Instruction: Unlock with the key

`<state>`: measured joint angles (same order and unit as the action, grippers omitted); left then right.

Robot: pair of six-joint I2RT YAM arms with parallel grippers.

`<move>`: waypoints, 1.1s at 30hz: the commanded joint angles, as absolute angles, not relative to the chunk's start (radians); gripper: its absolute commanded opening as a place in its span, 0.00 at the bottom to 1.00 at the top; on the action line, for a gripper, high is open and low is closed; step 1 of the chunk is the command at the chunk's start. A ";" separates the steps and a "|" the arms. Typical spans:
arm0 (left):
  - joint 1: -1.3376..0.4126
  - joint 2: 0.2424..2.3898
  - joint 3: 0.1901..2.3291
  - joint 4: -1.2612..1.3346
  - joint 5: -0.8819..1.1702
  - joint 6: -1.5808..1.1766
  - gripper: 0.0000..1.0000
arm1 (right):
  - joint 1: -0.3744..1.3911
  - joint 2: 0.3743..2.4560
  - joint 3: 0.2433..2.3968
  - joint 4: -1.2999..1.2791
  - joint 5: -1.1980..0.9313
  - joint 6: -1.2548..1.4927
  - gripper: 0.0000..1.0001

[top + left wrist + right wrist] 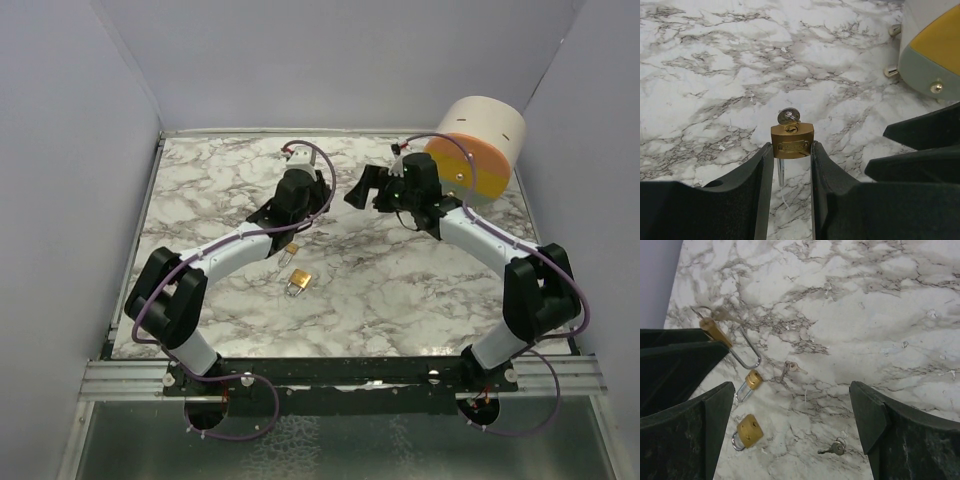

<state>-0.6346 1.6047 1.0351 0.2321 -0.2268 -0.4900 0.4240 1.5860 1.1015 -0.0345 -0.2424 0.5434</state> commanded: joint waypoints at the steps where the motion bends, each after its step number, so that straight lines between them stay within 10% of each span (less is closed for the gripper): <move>1: -0.626 1.557 1.109 0.230 -0.105 -0.576 0.00 | 0.425 1.613 1.083 -0.051 -0.248 0.503 1.00; 33: -0.557 1.563 1.068 0.369 0.070 -0.792 0.00 | 0.426 1.740 1.081 0.130 -0.452 0.541 0.97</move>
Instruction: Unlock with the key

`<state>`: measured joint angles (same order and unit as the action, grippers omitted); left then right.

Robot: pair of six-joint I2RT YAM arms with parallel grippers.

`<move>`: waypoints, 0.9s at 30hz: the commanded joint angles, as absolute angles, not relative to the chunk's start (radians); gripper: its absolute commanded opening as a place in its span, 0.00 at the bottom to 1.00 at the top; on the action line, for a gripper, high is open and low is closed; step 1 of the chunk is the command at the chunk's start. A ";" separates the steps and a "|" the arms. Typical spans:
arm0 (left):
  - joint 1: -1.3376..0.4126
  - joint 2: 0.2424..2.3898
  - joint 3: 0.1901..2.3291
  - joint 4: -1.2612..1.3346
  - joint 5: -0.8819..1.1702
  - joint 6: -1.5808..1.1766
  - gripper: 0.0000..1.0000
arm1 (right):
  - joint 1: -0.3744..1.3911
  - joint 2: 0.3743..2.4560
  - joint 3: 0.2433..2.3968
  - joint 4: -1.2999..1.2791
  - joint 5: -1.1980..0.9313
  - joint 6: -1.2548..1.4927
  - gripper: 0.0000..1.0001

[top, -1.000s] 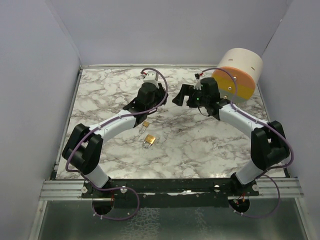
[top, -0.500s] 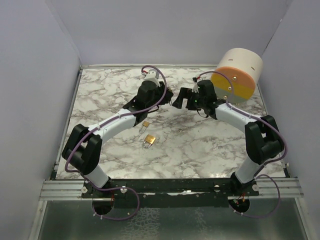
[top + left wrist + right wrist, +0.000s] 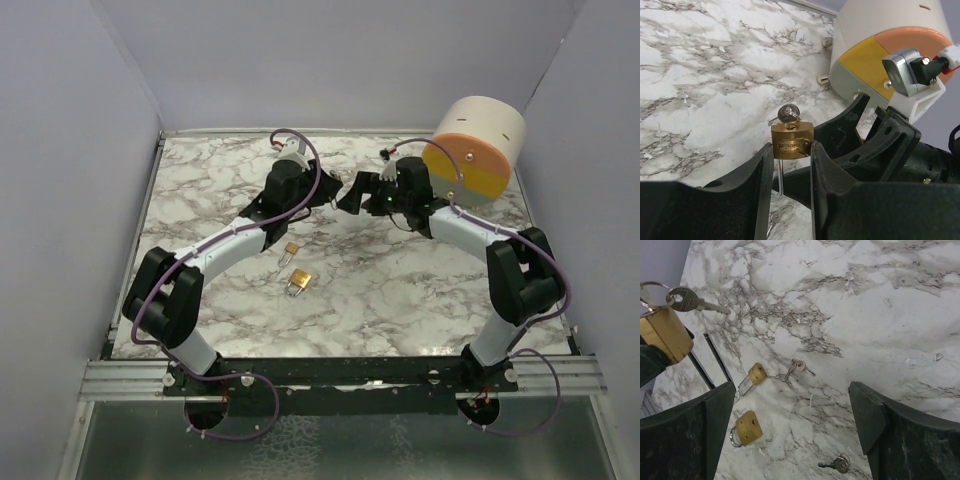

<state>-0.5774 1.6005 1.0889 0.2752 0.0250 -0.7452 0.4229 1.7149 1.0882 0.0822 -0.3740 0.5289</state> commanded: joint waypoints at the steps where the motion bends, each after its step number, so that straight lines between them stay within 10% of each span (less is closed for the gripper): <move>1: -0.552 1.563 1.067 0.369 0.066 -0.792 0.00 | 0.426 1.733 1.075 0.121 -0.424 0.547 0.97; 27: -0.305 1.894 1.203 0.131 0.019 -0.640 0.00 | 0.425 1.461 1.003 -0.016 -0.204 0.410 1.00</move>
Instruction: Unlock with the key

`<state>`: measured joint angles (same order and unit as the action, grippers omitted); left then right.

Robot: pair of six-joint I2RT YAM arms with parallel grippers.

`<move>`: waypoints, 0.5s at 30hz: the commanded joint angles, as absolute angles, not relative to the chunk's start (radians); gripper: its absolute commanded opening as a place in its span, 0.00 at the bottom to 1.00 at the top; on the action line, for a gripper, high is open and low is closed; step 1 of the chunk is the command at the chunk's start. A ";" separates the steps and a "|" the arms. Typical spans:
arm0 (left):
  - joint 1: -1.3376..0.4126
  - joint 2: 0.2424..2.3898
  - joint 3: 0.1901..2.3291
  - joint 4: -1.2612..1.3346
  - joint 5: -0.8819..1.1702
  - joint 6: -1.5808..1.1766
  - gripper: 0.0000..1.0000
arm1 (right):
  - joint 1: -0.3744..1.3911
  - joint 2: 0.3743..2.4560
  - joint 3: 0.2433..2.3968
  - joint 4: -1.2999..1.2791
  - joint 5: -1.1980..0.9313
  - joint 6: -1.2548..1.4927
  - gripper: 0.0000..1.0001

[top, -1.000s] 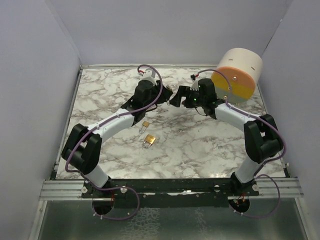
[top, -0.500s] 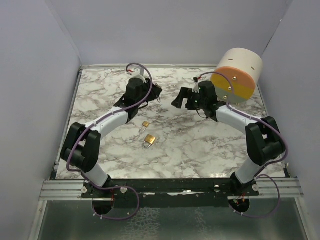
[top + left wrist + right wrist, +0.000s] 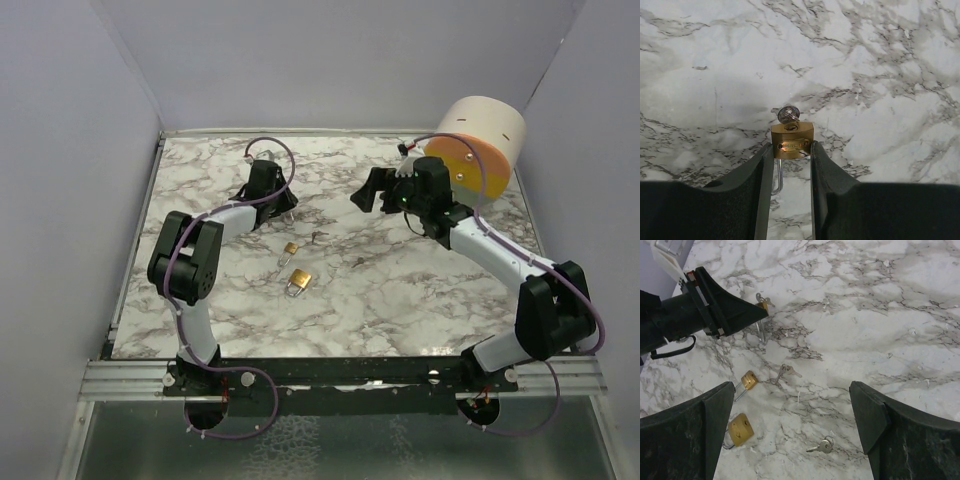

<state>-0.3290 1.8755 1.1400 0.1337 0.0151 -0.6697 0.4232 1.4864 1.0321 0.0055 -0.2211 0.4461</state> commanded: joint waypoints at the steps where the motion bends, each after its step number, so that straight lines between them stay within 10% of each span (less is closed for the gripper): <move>1: -0.299 1.904 1.210 0.127 0.026 -0.639 0.00 | 0.425 1.458 0.999 -0.014 -0.206 0.412 1.00; 8: -0.264 1.984 1.270 0.117 0.079 -0.626 0.00 | 0.425 1.455 0.984 -0.009 -0.231 0.419 1.00; 12: -0.243 2.027 1.310 0.113 0.125 -0.622 0.62 | 0.425 1.457 0.981 -0.008 -0.240 0.410 1.00; 15: -0.234 2.043 1.326 0.107 0.121 -0.623 0.80 | 0.425 1.457 0.973 -0.012 -0.248 0.405 1.00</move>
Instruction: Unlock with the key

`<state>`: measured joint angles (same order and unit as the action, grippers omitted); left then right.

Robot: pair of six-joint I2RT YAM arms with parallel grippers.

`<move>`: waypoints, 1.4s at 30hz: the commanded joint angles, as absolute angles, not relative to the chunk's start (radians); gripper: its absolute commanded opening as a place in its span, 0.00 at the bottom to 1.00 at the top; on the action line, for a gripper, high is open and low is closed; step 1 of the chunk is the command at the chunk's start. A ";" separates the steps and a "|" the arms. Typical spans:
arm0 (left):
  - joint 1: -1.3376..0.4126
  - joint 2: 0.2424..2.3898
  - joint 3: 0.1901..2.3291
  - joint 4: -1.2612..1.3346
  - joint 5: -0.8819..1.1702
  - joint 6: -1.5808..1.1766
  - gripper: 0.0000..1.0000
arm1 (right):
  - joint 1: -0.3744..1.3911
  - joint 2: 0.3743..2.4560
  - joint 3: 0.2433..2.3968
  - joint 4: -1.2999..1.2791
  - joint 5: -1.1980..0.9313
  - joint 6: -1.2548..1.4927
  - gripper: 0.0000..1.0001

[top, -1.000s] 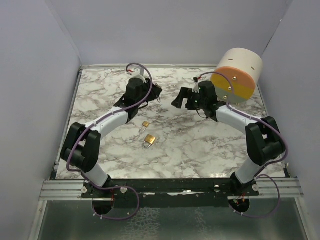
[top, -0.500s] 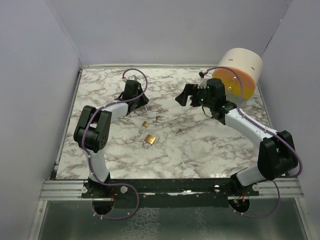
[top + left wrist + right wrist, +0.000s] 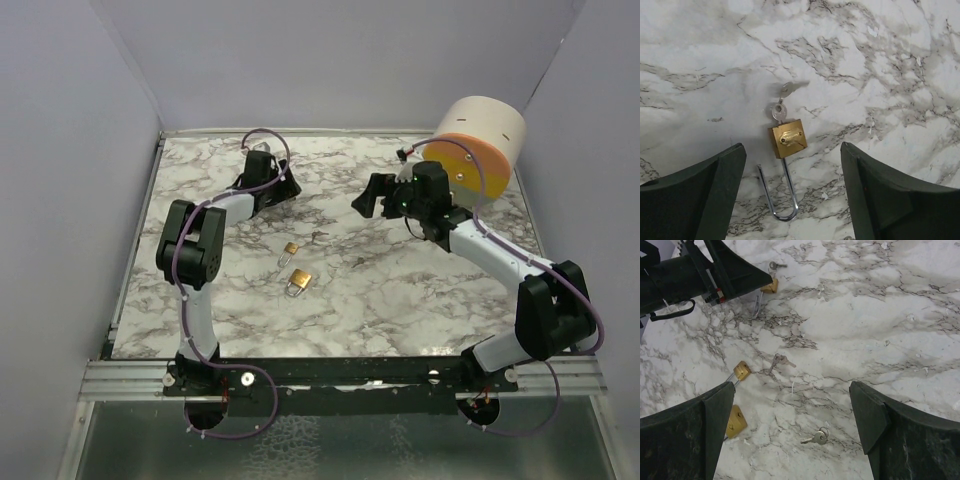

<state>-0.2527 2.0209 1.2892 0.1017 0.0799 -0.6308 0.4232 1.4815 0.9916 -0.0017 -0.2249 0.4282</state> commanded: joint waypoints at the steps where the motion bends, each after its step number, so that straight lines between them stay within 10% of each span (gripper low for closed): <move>1: -0.231 2.045 1.331 0.107 0.118 -0.624 0.85 | 0.425 1.457 0.971 -0.012 -0.250 0.403 1.00; 5: -0.219 2.008 1.333 0.112 0.106 -0.624 0.99 | 0.431 1.464 0.963 -0.020 -0.269 0.378 1.00; 42: -0.321 1.283 0.732 0.141 0.017 -0.622 0.95 | 0.580 2.025 1.301 -0.022 -0.411 0.097 0.66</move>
<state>-0.3222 1.3067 0.7494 0.1471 0.0330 -0.6212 0.5713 2.0071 1.2770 -0.0753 -0.3378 0.1452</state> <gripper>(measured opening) 0.956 0.669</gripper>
